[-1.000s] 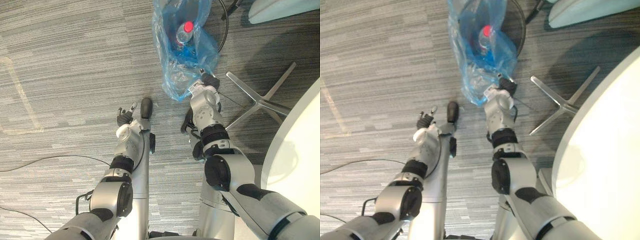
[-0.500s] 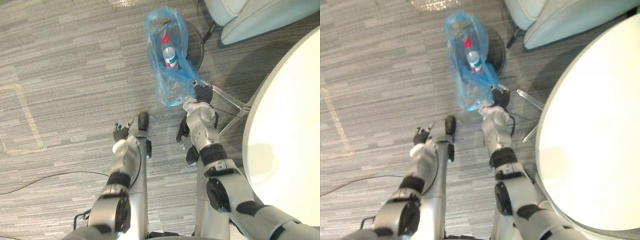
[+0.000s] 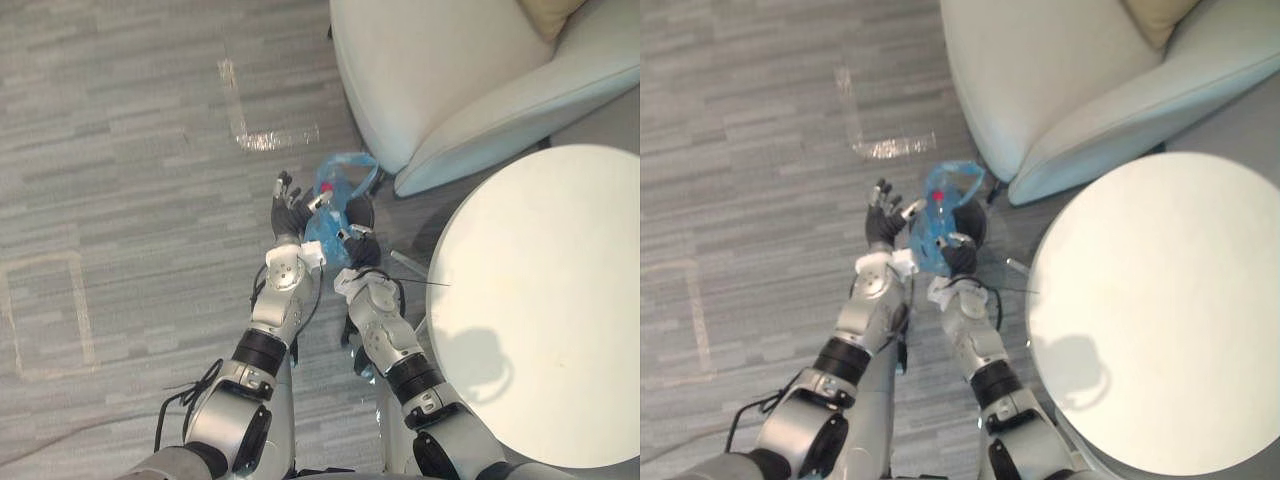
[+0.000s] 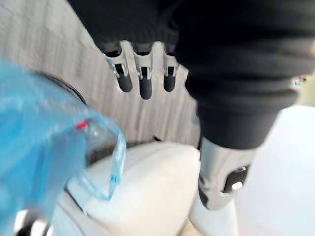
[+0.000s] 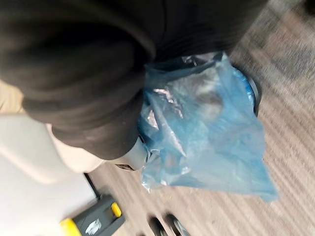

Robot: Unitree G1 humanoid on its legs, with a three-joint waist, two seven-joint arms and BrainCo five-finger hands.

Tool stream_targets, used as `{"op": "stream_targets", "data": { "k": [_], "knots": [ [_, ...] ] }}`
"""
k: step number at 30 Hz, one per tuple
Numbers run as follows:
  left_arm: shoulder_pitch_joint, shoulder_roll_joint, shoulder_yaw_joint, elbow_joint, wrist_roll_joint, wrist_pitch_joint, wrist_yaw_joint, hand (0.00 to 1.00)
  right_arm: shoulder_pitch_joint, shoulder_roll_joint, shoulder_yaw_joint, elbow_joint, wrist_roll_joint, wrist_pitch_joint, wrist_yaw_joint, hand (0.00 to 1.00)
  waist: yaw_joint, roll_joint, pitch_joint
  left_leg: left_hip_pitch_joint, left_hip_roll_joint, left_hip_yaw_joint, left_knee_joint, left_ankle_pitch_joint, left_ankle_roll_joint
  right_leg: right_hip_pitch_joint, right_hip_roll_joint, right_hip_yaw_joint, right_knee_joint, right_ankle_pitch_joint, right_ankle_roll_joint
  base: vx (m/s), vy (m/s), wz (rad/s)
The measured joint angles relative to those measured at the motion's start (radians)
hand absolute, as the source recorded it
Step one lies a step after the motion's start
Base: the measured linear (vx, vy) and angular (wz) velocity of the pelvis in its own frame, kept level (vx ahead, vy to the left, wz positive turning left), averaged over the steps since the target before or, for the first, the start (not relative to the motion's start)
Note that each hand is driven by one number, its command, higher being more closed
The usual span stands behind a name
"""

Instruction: Gather rubbish on tea table into small bin, then transfer packed bag to large trash can.

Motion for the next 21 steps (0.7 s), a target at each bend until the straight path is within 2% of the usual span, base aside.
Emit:
{"op": "stream_targets", "data": {
  "k": [6,12,14,21],
  "knots": [
    [0.139,0.032,-0.019,-0.047,-0.005,0.024,-0.016,0.0,0.086,-0.032,0.102,-0.102,-0.003,0.029,0.056,1.0,-0.003,-0.02,-0.104,0.154,0.0,0.027,-0.085,-0.001,0.002,0.161,0.013,0.015,-0.118,0.018,0.014,0.13,-0.012,-0.02],
    [0.226,0.041,-0.061,-0.117,-0.003,0.037,-0.044,0.0,0.161,-0.063,0.128,-0.166,-0.04,0.052,0.105,1.0,-0.003,-0.027,-0.195,0.266,0.001,0.065,-0.155,-0.005,0.007,0.28,0.025,0.043,-0.24,0.054,0.029,0.07,0.017,-0.14],
    [0.246,0.045,-0.076,-0.15,0.016,0.048,-0.061,0.0,0.191,-0.07,0.13,-0.206,-0.044,0.063,0.116,1.0,-0.003,-0.03,-0.205,0.303,0.0,0.077,-0.177,-0.005,0.006,0.315,0.026,0.051,-0.27,0.062,0.034,0.05,0.019,-0.14],
    [0.304,0.099,-0.097,-0.302,0.111,0.066,-0.1,0.0,0.252,-0.091,0.149,-0.273,-0.168,0.087,0.202,1.0,-0.01,-0.038,-0.289,0.399,-0.011,0.094,-0.24,-0.003,0.005,0.415,0.029,0.075,-0.362,0.101,0.034,0.07,0.016,-0.07]
  ]
}}
